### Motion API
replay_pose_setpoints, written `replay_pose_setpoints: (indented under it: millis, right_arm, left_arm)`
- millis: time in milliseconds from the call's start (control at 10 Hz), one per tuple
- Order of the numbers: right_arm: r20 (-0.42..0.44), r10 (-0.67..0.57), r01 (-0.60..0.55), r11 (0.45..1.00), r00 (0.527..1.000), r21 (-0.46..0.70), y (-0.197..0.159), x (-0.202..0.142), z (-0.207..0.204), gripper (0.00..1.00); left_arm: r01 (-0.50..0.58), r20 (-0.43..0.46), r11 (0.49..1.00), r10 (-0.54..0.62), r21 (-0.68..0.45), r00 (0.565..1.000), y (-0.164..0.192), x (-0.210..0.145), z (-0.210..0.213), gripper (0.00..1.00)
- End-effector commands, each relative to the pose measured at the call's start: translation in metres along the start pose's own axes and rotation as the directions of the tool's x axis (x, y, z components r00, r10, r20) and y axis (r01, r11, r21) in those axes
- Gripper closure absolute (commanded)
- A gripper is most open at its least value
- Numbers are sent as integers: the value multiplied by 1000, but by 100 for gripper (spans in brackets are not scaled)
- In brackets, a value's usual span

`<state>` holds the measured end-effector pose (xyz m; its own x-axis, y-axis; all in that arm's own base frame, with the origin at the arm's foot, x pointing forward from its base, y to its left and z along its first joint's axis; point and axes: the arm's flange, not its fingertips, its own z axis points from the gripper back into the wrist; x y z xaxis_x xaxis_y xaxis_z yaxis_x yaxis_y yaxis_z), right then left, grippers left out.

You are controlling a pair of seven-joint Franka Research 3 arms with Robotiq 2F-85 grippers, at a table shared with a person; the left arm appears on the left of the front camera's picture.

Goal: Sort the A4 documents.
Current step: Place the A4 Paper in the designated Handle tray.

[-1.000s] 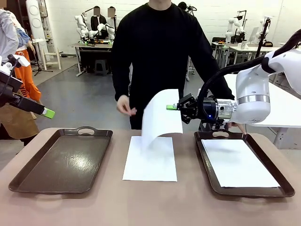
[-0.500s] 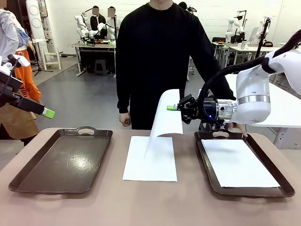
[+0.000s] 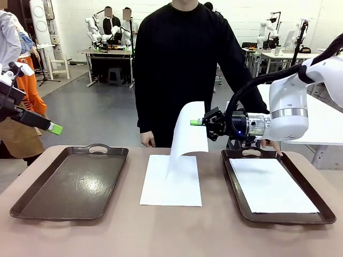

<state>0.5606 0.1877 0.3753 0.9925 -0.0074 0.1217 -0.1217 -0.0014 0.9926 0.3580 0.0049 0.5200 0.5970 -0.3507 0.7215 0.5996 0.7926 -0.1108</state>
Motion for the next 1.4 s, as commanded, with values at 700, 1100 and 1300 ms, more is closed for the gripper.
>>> replay_pose_setpoints:
  millis: [700,1100,1300]
  right_arm:
    - [-214,287,-241,946,934,219,40,-32,76,99]
    - [-346,264,-216,961,900,170,35,-36,172,99]
    - [-363,224,-180,972,904,151,19,-33,192,99]
  left_arm:
    - [-1,8,1000,1,-11,1000,2,-1,-1,0]
    - [-1,8,1000,1,-11,1000,2,-1,-1,0]
    - [-1,8,1000,1,-11,1000,2,-1,-1,0]
